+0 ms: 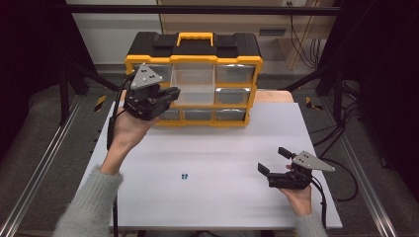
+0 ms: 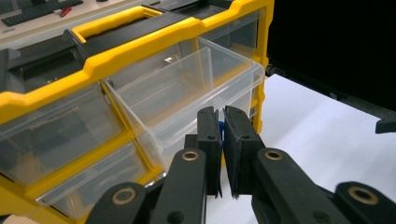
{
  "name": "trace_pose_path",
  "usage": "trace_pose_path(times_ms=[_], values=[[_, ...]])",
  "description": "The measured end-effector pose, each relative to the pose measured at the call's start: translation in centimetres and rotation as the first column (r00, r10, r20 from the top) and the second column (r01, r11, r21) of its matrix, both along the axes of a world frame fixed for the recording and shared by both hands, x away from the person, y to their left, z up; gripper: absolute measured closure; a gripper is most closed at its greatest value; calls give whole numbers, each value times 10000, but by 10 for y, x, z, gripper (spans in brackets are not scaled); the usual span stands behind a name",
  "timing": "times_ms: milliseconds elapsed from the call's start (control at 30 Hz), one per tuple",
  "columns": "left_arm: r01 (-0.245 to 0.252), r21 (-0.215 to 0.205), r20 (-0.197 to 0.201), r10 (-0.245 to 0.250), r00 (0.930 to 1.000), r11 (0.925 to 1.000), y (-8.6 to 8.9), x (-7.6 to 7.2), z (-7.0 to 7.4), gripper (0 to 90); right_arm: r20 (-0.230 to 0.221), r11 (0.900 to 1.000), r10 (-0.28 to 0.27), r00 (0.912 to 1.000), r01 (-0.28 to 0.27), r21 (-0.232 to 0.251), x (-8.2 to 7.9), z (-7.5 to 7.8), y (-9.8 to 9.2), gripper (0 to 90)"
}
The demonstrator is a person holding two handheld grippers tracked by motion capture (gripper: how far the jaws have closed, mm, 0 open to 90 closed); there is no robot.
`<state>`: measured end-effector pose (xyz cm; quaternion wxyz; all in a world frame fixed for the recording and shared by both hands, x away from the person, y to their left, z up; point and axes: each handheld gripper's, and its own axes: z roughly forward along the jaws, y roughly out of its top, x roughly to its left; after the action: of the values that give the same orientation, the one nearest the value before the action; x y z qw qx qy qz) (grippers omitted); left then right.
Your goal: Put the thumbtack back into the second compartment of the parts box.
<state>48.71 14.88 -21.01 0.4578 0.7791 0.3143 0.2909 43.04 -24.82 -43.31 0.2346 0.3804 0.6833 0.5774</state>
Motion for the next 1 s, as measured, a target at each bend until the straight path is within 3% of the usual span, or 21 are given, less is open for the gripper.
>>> trace_pose_path(times_ms=[500, 1000], values=[[-149, 167, -8, 149, 9999, 9997, -8, 21, 9, 842, -40, 10000, -15, 10000, 15, 6, 0, 0, 0, 13], [-312, 347, -140, 317, 9994, 9989, -11, 45, 6, 841, -138, 9998, -4, 9999, 6, 181, -1, 0, 0, 13]])
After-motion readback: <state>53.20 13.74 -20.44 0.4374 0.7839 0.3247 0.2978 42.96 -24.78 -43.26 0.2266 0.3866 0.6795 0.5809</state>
